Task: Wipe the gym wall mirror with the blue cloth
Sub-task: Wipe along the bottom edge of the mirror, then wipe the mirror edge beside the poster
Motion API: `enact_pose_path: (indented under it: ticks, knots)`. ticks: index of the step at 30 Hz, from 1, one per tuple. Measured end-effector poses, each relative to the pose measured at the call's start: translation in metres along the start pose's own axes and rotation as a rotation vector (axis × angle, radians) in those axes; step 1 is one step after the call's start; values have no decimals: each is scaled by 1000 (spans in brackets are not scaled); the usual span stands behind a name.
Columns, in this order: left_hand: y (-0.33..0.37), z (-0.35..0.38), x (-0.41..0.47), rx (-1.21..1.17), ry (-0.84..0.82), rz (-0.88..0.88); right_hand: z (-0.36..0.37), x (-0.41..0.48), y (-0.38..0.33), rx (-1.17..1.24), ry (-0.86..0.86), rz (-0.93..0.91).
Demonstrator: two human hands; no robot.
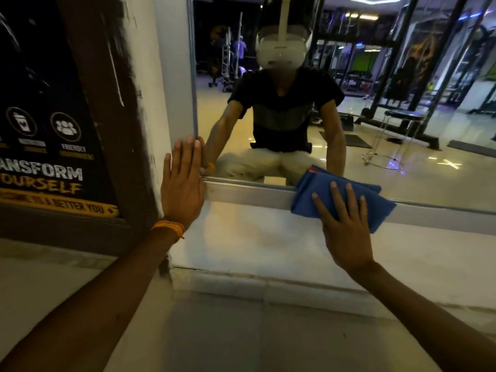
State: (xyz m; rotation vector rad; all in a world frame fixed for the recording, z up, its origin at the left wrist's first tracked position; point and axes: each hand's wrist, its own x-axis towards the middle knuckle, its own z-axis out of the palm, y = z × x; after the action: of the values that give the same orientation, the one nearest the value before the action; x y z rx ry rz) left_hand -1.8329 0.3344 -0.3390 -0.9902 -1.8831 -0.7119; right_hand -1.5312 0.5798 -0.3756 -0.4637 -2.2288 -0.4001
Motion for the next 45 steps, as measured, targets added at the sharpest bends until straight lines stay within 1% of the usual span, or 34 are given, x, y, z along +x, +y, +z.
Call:
enact_pose_path:
  ticks: [2,5,7,9,11,13,15,17,20,22,25,27,29,31,33,37,39,40,42,44,45]
  knots:
    - [2,-4,0,-40,-28,-6,12,10,-38,23,10,-39]
    - [-2,-14,2,-73,-68,11,33,43,-111,64,-15,-281]
    - [-4,-20,3,-78,-69,23,41,61,-134,43,6,-375]
    - [-7,-26,9,-80,-51,20,42,58,-126,4,16,-381]
    - [-11,-29,17,-98,-47,-2,38,42,-90,-26,19,-381]
    - [-10,-29,17,-124,-49,-12,33,24,-48,-63,19,-343]
    - [-6,-27,12,-154,-51,-17,27,17,-30,-75,27,-298]
    - [-2,-23,6,-178,-64,-34,29,25,-49,-58,44,-296]
    - [-2,-19,4,-175,-68,-53,43,50,-107,-24,46,-373]
    - [-6,-19,4,-158,-76,-37,49,62,-124,-22,73,-410]
    - [-10,-22,3,-146,-85,-23,45,53,-89,-56,73,-436]
    - [-9,-23,3,-155,-93,-25,37,34,-48,-95,57,-402]
    - [-3,-21,2,-175,-94,-44,31,21,-23,-114,33,-353]
    - [5,-18,-1,-219,-94,-100,32,22,-28,-101,39,-352]
    - [14,-17,-8,-263,-105,-161,37,32,-54,-71,39,-372]
    - [19,-19,-34,-317,-191,-207,42,50,-95,-18,44,-404]
    - [21,-24,-51,-403,-219,-329,36,44,-94,49,33,-419]
    - [26,-28,-60,-461,-216,-431,30,38,-93,115,24,-414]
    - [42,-33,-77,-573,-232,-626,19,24,-94,277,-28,-348]
    - [58,-39,-89,-680,-261,-761,3,7,-101,511,-121,-239]
    - [66,-42,-94,-726,-273,-797,-6,0,-106,652,-173,-148]
